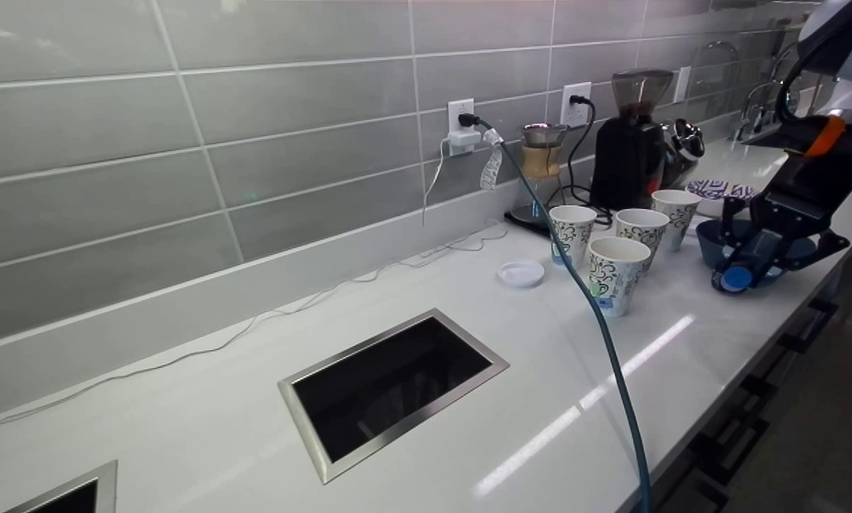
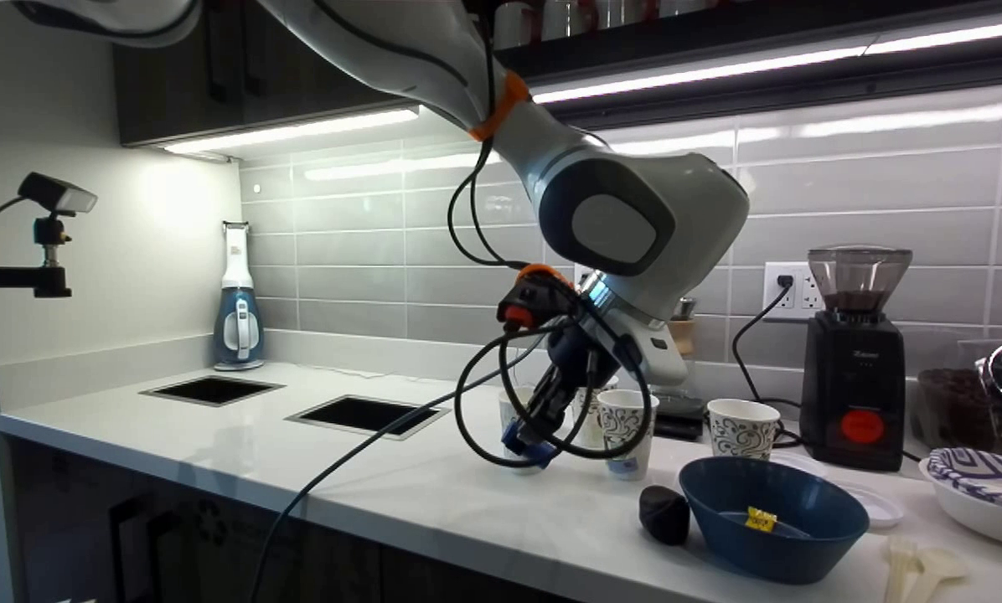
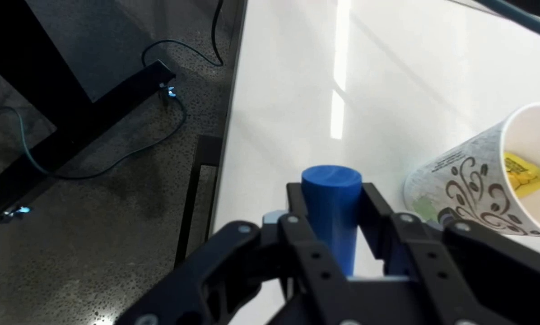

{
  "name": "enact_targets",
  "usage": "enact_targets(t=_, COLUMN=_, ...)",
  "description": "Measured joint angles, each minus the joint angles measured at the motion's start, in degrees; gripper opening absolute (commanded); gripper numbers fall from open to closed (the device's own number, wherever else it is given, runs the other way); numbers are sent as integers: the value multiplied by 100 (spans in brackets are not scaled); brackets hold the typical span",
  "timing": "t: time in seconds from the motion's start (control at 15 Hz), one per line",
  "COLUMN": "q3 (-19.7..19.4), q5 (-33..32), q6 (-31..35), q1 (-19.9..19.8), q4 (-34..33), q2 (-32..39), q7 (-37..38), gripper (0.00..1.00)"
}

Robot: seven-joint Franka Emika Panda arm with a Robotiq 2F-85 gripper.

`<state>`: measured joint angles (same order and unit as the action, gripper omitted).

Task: Position the blue cylinder upright

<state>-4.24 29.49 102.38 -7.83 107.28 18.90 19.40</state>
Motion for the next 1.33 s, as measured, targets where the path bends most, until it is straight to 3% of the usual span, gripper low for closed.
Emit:
enact_targets(t=0.53, q3=61, q5=1044, q6=-1115, q1=-34, q4=-401, q2=763, q7=-537, gripper=8)
enact_targets(t=1.33, q3=25, q5=1821, q6=-2508, q1=-229, q4=-1200, q2=2063, q7=-510, gripper=8)
